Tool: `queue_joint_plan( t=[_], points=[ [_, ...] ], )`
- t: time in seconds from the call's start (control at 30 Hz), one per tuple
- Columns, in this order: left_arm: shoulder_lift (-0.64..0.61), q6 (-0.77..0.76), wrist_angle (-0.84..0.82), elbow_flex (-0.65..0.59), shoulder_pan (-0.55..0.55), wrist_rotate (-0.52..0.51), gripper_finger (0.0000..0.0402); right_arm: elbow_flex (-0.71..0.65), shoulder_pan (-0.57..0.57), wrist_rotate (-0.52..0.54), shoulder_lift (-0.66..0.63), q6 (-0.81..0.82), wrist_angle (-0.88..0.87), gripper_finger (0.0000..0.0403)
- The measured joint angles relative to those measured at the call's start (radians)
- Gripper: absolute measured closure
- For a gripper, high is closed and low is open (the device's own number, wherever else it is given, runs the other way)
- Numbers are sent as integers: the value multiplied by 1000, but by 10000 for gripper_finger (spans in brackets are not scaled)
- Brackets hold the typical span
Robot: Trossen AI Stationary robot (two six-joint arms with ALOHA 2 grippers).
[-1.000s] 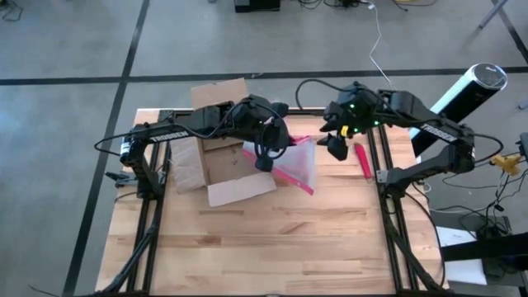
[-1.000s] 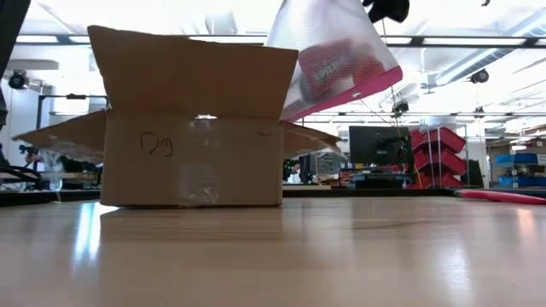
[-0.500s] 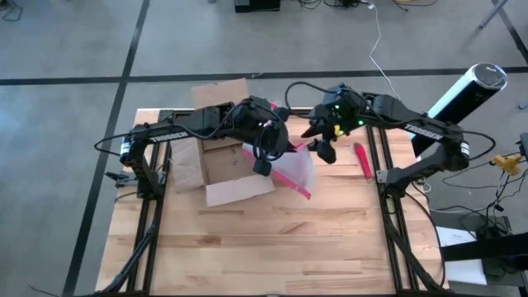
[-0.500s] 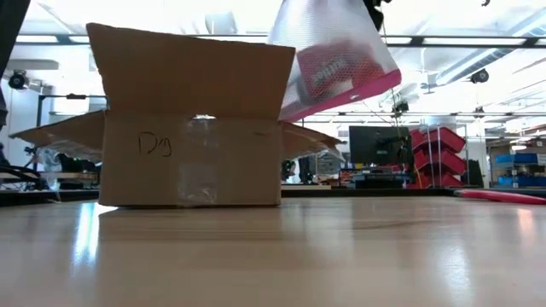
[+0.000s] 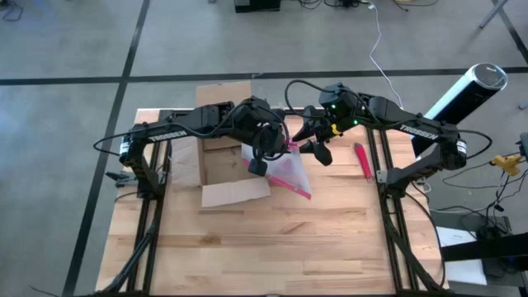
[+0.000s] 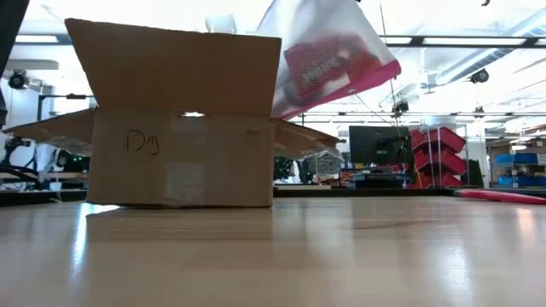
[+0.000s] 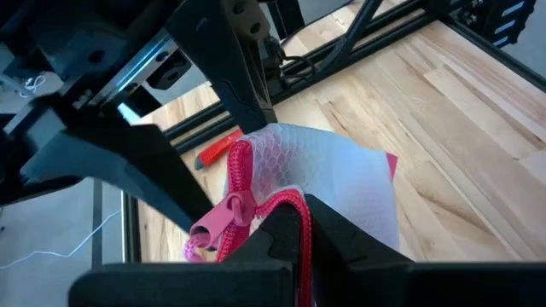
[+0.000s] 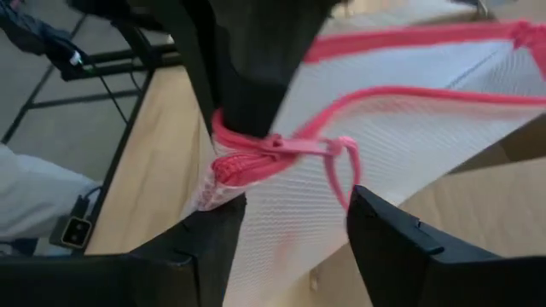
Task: Unpack boxes
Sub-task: Close the zip bag
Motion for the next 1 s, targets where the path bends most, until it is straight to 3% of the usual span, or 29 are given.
queue_joint_plan(
  t=[0.2,0.27,0.7,1.0],
  points=[
    [0,-18,-2,0,0,-2,401,0,1,-6,0,3,13,365],
    [0,-22,-2,0,0,-2,401,0,1,-5,0,-2,17,392],
    [2,-29,-5,0,-1,-8,401,0,-2,24,-19,47,44,401],
    [3,-33,-10,-2,0,-18,401,2,-20,60,-169,217,-84,370]
  ],
)
